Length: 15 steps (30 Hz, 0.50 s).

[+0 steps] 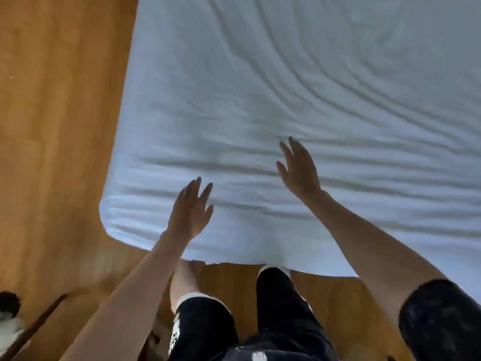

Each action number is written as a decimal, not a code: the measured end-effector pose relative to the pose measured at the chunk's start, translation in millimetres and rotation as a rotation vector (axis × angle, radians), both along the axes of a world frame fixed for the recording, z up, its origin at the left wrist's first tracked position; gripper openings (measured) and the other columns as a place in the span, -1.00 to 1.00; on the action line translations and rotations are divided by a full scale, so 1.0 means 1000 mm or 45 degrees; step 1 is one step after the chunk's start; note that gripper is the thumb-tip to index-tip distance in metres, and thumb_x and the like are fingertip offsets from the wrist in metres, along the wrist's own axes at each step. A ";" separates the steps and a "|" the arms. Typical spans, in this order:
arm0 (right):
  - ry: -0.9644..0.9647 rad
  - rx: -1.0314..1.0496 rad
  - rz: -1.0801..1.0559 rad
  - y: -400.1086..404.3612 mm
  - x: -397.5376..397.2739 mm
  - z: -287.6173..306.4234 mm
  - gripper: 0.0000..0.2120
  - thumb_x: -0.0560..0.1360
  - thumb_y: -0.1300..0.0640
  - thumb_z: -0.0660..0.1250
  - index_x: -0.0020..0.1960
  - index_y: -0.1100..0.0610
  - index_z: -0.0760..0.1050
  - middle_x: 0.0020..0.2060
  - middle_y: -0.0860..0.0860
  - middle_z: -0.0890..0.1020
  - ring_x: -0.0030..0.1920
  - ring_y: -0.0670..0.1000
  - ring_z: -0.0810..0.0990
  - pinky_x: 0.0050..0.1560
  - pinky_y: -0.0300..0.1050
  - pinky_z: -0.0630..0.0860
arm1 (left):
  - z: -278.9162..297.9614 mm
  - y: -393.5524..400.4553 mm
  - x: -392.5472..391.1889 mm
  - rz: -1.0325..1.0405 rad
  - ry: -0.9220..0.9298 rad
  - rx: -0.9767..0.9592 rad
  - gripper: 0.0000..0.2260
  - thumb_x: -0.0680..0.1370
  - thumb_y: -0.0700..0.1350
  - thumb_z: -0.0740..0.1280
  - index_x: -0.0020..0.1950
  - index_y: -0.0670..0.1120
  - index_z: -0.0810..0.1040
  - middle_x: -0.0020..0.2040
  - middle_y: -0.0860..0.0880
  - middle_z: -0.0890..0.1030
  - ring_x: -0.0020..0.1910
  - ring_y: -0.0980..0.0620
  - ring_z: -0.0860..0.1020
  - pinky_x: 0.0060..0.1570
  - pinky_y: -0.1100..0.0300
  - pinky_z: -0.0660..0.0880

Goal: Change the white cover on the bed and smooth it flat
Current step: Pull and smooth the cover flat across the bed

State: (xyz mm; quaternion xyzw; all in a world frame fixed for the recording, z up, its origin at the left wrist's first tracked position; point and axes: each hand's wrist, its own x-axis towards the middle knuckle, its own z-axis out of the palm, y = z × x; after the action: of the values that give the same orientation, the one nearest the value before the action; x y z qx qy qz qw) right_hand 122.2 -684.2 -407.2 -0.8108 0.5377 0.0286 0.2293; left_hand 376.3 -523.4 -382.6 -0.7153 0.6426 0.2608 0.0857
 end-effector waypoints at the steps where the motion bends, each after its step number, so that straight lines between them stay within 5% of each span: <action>1: 0.020 -0.075 0.019 -0.019 0.010 -0.014 -0.50 0.60 0.06 0.22 0.49 0.19 0.26 0.47 0.24 0.26 0.45 0.26 0.28 0.42 0.16 0.25 | -0.021 -0.017 0.013 -0.049 -0.008 -0.086 -0.47 0.55 -0.07 0.36 0.48 -0.18 0.34 0.48 -0.33 0.26 0.44 -0.30 0.29 0.38 -0.13 0.29; 7: 0.174 -0.221 0.183 -0.042 0.063 -0.099 -0.45 0.58 -0.11 0.05 0.51 0.09 0.26 0.50 0.20 0.23 0.49 0.25 0.21 0.44 0.23 0.19 | -0.124 -0.064 0.053 -0.591 0.052 -0.384 -0.50 0.57 0.02 0.19 0.47 -0.16 0.35 0.48 -0.36 0.23 0.47 -0.32 0.23 0.43 -0.20 0.19; 11: 0.061 -0.209 0.453 0.077 0.084 -0.127 -0.49 0.61 -0.15 0.10 0.49 0.03 0.32 0.50 0.11 0.25 0.52 0.18 0.16 0.48 0.20 0.12 | -0.145 0.027 0.096 -0.996 0.212 -0.261 -0.48 0.62 0.11 0.09 0.53 -0.09 0.25 0.55 -0.25 0.14 0.55 -0.21 0.08 0.50 -0.15 0.02; 15: 0.025 -0.107 0.649 0.132 0.094 -0.108 -0.47 0.56 -0.19 0.17 0.47 -0.01 0.34 0.50 0.07 0.26 0.52 0.17 0.15 0.48 0.20 0.10 | -0.140 0.092 0.134 -1.323 0.383 -0.234 -0.49 0.58 0.11 0.18 0.49 -0.06 0.35 0.50 -0.23 0.28 0.52 -0.17 0.17 0.51 -0.09 0.01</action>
State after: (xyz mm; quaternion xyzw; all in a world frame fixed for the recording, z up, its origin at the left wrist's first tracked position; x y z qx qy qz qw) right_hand 216.3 -552.3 -515.4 -0.9287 0.3188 0.0708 0.1756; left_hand 509.9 -431.2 -522.3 -0.2632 0.9366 0.2265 0.0475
